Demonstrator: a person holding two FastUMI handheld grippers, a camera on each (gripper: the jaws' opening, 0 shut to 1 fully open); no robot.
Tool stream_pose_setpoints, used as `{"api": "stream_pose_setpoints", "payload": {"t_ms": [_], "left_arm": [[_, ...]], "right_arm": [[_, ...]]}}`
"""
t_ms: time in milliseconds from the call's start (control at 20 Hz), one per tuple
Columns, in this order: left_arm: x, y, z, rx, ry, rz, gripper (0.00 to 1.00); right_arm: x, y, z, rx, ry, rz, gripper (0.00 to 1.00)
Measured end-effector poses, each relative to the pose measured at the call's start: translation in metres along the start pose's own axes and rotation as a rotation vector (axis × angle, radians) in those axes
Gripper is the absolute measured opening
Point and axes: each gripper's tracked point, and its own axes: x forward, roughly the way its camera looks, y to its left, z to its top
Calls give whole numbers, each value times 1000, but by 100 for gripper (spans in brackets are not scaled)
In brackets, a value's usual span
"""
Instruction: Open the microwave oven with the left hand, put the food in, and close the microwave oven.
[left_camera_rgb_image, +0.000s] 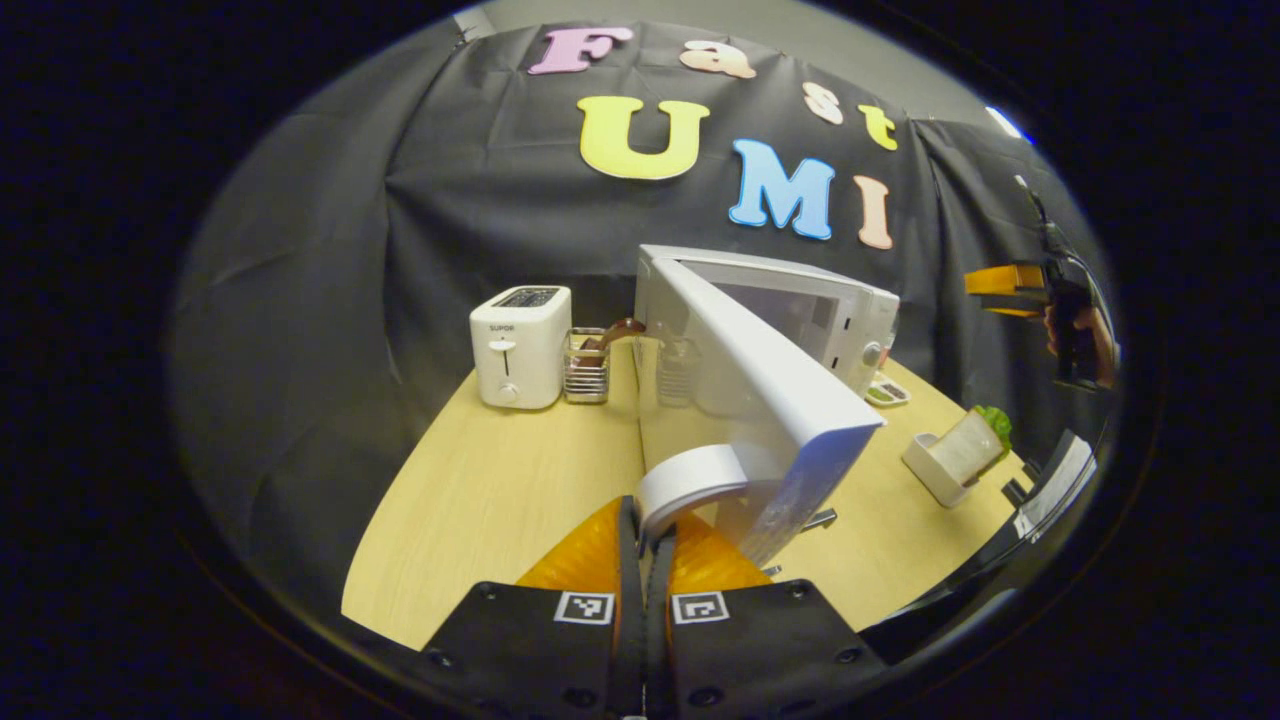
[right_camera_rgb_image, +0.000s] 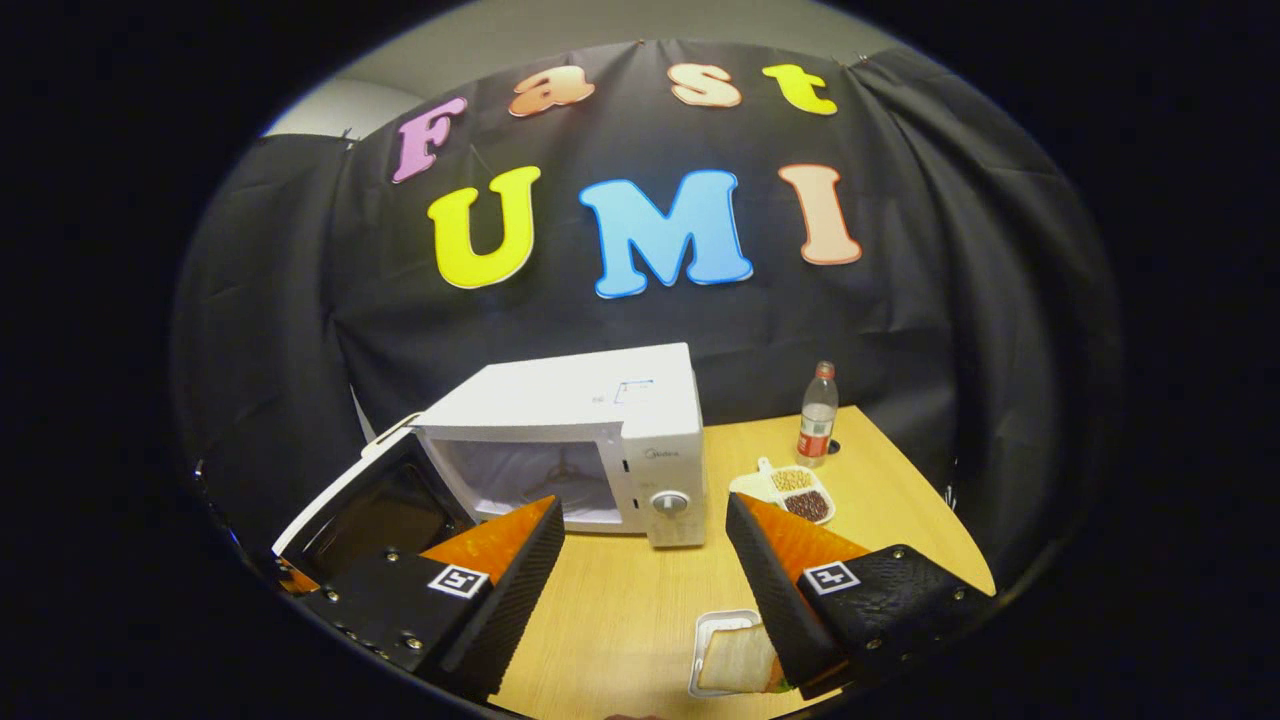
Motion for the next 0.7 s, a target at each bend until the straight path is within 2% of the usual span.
{"api": "stream_pose_setpoints", "payload": {"t_ms": [50, 200, 250, 300, 400, 550, 700], "left_arm": [[3, 0, -4, -18, 8, -19, 13], [3, 8, -5, -35, 10, -8, 19], [3, 7, -6, -40, 9, -3, 34], [2, 9, -5, -38, 9, 11, 37], [0, 9, -6, -59, 17, 25, 54], [-2, 17, -12, -94, 25, 79, 100], [-18, 12, -13, -110, 31, 135, 100]], "right_arm": [[1, -17, -10, 20, 41, -28, 99], [-5, -57, -31, 113, 110, -75, 100], [-7, -70, -39, 141, 139, -87, 99], [-8, -81, -51, 162, 166, -97, 97], [-9, -101, -73, 186, 233, -117, 97], [-14, -119, -111, 186, 347, -118, 97], [-21, -131, -147, 188, 451, -107, 98]]}}
